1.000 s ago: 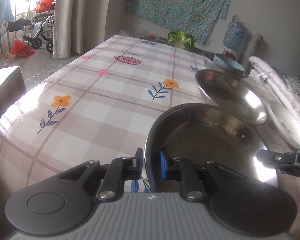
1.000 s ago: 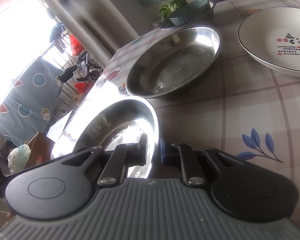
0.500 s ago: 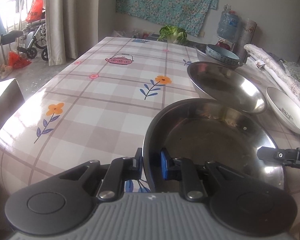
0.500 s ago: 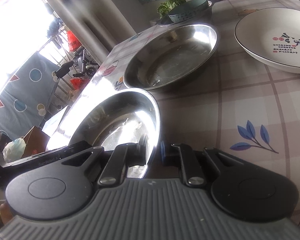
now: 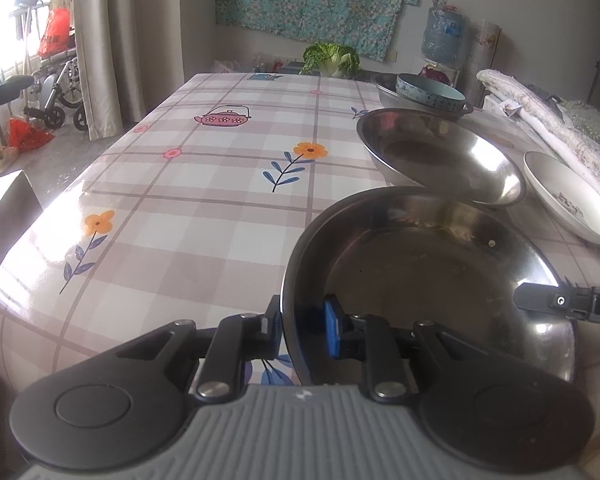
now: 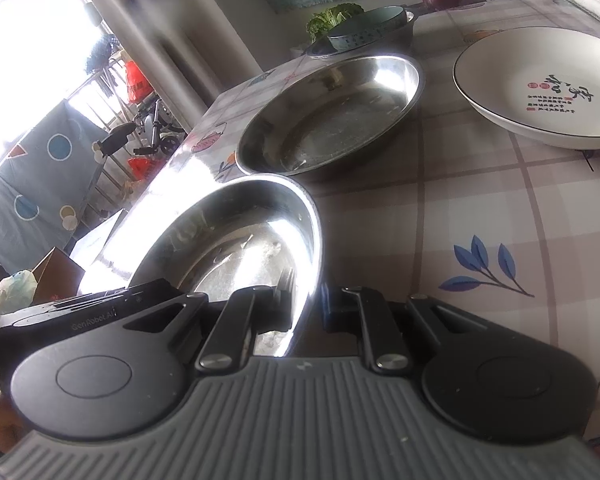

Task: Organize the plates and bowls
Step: 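Carry both steel plates toward the basin holding the teal bowl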

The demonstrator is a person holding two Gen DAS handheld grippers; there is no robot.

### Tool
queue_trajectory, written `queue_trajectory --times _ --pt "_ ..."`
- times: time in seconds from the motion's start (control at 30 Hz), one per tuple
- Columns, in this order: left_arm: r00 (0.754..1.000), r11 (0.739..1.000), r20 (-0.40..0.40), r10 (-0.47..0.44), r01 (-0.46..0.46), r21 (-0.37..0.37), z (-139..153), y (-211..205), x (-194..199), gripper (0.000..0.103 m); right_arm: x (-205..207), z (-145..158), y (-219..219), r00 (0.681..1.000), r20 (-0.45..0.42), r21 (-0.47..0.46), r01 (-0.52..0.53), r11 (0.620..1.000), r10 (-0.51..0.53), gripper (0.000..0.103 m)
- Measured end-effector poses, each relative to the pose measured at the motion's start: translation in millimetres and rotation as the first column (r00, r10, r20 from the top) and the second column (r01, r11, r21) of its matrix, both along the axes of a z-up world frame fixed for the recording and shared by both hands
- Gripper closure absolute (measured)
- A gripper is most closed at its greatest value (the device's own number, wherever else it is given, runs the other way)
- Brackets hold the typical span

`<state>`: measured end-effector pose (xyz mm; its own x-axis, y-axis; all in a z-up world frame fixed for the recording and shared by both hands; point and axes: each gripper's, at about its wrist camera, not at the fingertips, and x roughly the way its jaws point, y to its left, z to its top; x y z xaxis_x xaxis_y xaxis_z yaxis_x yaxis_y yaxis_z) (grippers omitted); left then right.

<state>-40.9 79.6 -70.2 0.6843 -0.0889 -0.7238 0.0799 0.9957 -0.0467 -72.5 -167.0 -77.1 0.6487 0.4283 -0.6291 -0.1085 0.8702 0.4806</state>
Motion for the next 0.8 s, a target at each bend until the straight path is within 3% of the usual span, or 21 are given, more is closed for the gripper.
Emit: queue_trajectory --times 0.8 --pt "1.000 0.999 -0.017 -0.019 0.020 0.047 4.1 -5.7 3.1 0.078 2.1 -0.1 1.7 1.000 -0.005 -0.017 0.001 1.000 -0.001 0.091"
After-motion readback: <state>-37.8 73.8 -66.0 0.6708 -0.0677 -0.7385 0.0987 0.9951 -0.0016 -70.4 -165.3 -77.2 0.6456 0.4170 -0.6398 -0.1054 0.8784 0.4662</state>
